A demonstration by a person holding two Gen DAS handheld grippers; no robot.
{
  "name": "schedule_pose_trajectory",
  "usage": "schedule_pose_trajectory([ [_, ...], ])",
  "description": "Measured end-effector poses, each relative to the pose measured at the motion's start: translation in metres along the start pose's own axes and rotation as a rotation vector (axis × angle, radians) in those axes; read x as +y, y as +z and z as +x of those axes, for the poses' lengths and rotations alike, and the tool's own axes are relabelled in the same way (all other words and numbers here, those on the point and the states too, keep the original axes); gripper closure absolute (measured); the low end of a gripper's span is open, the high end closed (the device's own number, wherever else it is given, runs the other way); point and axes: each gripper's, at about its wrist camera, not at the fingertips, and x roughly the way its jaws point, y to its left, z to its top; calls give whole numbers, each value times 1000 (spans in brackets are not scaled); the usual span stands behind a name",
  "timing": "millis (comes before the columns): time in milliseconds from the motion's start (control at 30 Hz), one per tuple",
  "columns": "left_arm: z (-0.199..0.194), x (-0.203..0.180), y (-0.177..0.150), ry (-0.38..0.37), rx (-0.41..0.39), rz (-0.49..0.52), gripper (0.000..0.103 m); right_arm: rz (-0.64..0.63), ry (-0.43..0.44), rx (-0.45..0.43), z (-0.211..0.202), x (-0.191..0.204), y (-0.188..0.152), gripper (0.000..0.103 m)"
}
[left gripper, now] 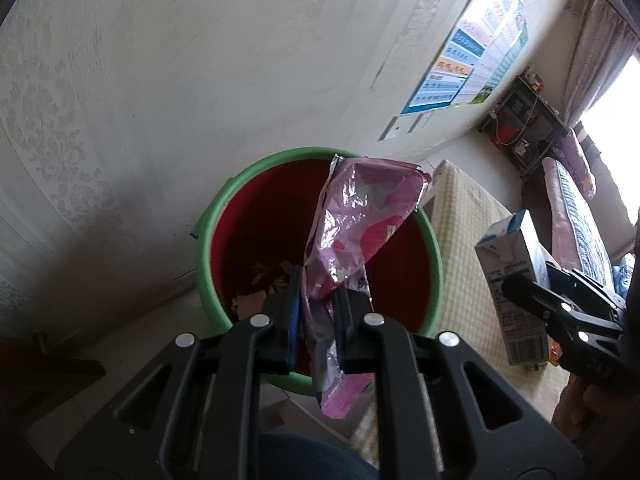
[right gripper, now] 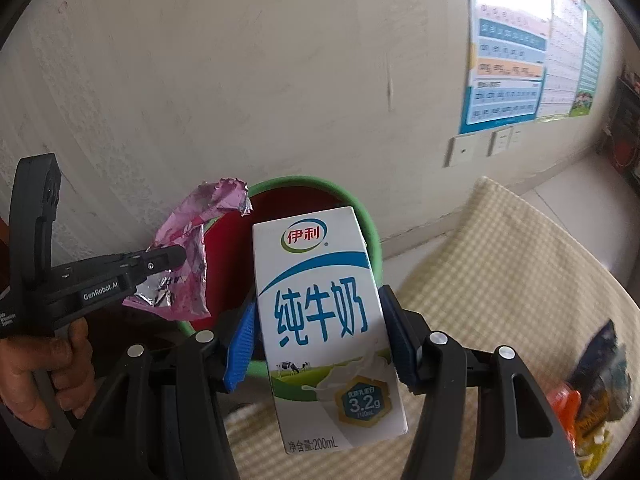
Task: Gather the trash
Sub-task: 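Carry the pink wrapper and milk carton to the red bin and open both tools, then move both tools back over the table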
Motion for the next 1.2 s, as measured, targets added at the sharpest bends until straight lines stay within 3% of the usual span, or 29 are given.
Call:
schedule_pose_trajectory([
  [400,20,29,11,-15,23,-38,88,-16,37,35,53,16,26,47],
  [467,21,33,12,-24,26,-51,76,-23,44,47,60,19,29,46],
  [533,18,35,9,-27,14,-58,52,-24,46,51,63,19,29,45],
  [733,13,43,7,-24,-12,-86,24,-16,47,43,59,18,26,22],
  [967,-4,43,5,-15,-39,-95,6,-16,3,25,42,13,19,11],
  [1200,-23,20,0,-27,-53,-52,6,3,-29,10,11,4,3,9],
])
